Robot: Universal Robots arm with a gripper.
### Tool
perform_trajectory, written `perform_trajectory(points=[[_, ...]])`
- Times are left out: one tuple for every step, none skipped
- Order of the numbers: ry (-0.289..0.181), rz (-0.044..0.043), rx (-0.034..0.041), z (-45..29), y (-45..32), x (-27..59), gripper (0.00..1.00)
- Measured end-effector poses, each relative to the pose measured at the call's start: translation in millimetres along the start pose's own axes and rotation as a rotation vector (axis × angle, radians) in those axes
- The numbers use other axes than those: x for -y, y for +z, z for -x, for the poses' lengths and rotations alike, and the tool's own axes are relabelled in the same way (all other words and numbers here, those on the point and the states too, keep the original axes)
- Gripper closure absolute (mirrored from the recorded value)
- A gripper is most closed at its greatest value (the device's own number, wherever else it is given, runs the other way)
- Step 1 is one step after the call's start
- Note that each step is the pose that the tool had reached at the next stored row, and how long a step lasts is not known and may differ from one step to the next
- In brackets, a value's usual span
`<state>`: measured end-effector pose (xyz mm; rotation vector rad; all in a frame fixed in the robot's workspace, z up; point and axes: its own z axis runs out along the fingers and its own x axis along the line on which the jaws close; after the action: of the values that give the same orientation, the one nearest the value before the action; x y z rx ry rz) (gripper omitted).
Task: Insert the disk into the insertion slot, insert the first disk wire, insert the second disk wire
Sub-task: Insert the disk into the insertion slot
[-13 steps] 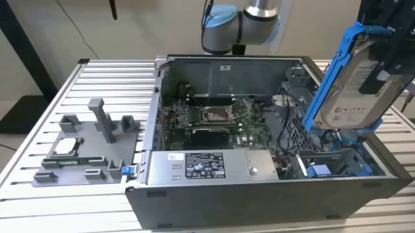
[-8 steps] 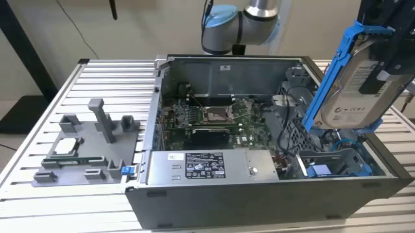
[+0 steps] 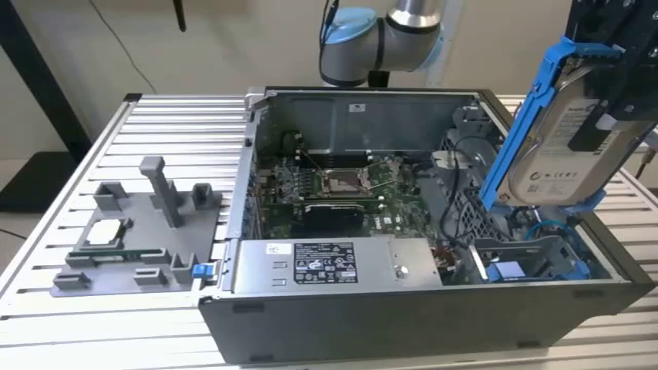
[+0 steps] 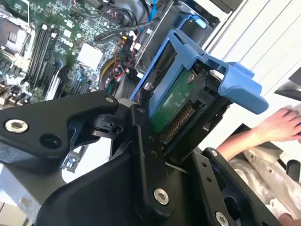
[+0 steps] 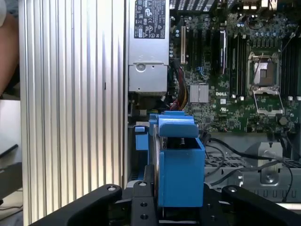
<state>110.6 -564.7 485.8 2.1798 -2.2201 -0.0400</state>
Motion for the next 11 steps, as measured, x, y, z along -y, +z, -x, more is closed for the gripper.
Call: perform_trajectory(points=[[0.000, 0.0000, -0.0001, 0.0, 1.0, 0.1, 1.00], [0.000, 0.0000, -0.0001, -0.1, 2.1, 0.2, 1.00], [0.000, 0.0000, -0.0001, -0.1, 3.6, 0.2, 1.00], [0.000, 0.0000, 0.0000, -0.2, 4.9, 0.3, 1.00], [0.000, 0.0000, -0.0001, -0.2, 6.2, 0.4, 1.00], [0.000, 0.0000, 0.0001, -0.2, 7.4, 0.4, 1.00], [0.000, 0.0000, 0.0001, -0.2, 8.4, 0.5, 1.00], [0.000, 0.0000, 0.0000, -0.2, 9.2, 0.5, 1.00], [0.000, 0.0000, 0.0001, -0.2, 10.0, 0.6, 1.00], [0.000, 0.0000, 0.0000, -0.2, 10.7, 0.6, 1.00], [0.000, 0.0000, -0.0001, -0.2, 11.2, 0.6, 1.00]])
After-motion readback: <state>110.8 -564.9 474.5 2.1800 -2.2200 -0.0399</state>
